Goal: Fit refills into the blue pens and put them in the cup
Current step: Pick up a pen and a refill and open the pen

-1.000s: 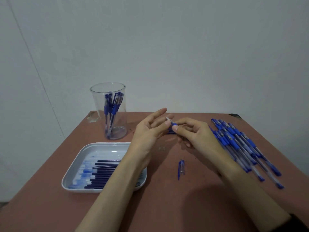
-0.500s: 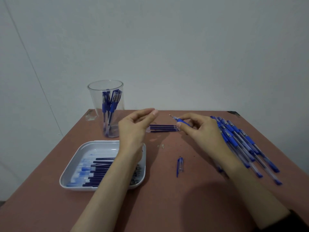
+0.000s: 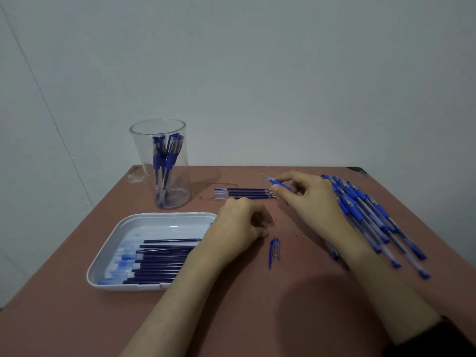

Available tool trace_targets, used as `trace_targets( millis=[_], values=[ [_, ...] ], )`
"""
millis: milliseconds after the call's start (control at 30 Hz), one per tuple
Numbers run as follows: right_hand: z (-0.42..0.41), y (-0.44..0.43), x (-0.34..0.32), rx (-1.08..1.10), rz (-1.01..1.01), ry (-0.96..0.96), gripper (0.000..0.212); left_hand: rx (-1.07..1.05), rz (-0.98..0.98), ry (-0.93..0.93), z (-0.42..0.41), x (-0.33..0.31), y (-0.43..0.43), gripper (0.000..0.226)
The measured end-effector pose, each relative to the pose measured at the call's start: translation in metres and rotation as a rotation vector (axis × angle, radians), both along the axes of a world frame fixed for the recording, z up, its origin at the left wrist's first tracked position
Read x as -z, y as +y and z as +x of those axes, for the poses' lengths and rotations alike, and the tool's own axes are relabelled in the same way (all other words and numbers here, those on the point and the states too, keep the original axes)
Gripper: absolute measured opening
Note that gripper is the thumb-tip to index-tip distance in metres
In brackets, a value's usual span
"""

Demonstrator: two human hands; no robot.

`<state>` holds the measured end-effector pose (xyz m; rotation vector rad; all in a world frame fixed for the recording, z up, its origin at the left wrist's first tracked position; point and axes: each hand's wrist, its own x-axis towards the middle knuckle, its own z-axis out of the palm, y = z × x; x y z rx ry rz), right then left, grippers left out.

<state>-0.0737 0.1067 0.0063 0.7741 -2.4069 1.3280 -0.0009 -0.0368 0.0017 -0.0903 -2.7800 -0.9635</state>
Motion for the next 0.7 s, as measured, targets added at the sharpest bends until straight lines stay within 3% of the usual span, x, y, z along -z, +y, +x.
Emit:
trace_targets(
  millis=[333,400,533,700],
  values=[
    [0.001,0.0,0.0,-0.002,0.04,-0.009,0.009,-0.017,-0.004,0.057,-0.001,-0.001,-0.004,0.027],
    [0.004,-0.001,-0.002,-0.041,-0.021,-0.054,0.006,-0.143,0.165,0.146,-0.002,-0.005,-0.007,0.024],
    [0.014,-0.004,-0.009,-0.214,-0.138,-0.153,0.008,-0.184,0.79,0.152,-0.001,-0.014,-0.01,0.017],
    [0.02,-0.004,-0.013,-0.288,-0.165,-0.22,0.01,-0.107,1.073,0.097,0.004,-0.019,-0.011,0.016]
  ],
)
